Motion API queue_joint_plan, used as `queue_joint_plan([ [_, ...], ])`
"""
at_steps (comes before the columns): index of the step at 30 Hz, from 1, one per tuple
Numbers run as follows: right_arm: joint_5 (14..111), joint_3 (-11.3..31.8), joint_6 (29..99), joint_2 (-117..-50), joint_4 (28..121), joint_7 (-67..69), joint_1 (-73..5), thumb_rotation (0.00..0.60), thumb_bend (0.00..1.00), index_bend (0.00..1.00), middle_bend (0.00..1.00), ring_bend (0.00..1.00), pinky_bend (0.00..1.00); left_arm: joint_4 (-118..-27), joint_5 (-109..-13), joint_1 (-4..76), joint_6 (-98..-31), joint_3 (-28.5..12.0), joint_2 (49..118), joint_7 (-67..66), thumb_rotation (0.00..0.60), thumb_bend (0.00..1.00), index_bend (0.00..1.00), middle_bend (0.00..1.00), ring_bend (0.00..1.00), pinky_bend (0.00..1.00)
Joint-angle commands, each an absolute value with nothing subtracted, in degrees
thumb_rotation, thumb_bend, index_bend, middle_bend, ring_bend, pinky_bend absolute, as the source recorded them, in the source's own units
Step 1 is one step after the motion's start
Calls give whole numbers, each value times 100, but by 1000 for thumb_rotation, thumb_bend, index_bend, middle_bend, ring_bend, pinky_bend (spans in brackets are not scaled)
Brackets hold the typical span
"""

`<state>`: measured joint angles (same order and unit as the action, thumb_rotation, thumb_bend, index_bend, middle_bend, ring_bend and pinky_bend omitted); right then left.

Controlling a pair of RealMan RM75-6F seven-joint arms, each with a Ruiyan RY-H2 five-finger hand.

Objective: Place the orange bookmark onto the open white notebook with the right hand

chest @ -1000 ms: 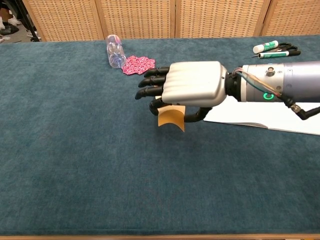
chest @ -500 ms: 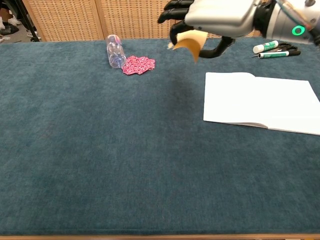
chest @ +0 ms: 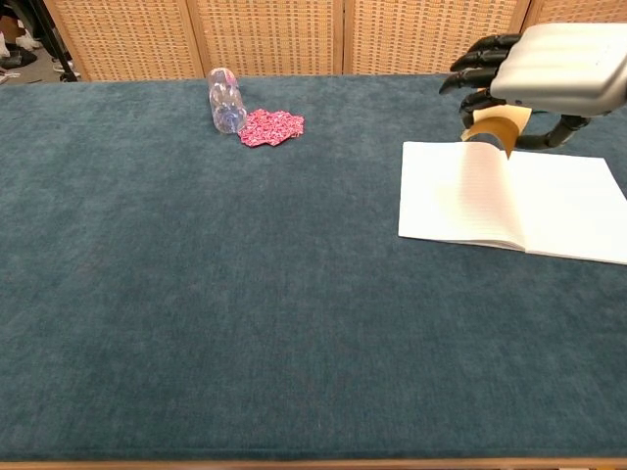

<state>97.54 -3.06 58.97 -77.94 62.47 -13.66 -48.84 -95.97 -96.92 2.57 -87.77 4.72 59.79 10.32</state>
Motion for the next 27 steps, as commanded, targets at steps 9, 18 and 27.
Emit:
queue_joint_plan([
  [9, 9910, -511, 5839, -8105, 5772, -1232, -4721, 600, 414, 552, 109, 0, 68, -9598, -9693, 238, -8807, 479, 5988, 1019, 600, 171, 0, 0, 0, 0],
  [18, 9876, -647, 5721, -8241, 5431, -1069, -4554, 600, 440, 552, 108, 0, 72, -9592, -9675, 237, -8814, 475, 5974, 1061, 600, 171, 0, 0, 0, 0],
  [27, 9944, -807, 5782, -8341, 5096, -988, -4358, 600, 431, 552, 103, 0, 72, -9596, -9693, 242, -8801, 484, 5984, 1026, 600, 172, 0, 0, 0, 0],
])
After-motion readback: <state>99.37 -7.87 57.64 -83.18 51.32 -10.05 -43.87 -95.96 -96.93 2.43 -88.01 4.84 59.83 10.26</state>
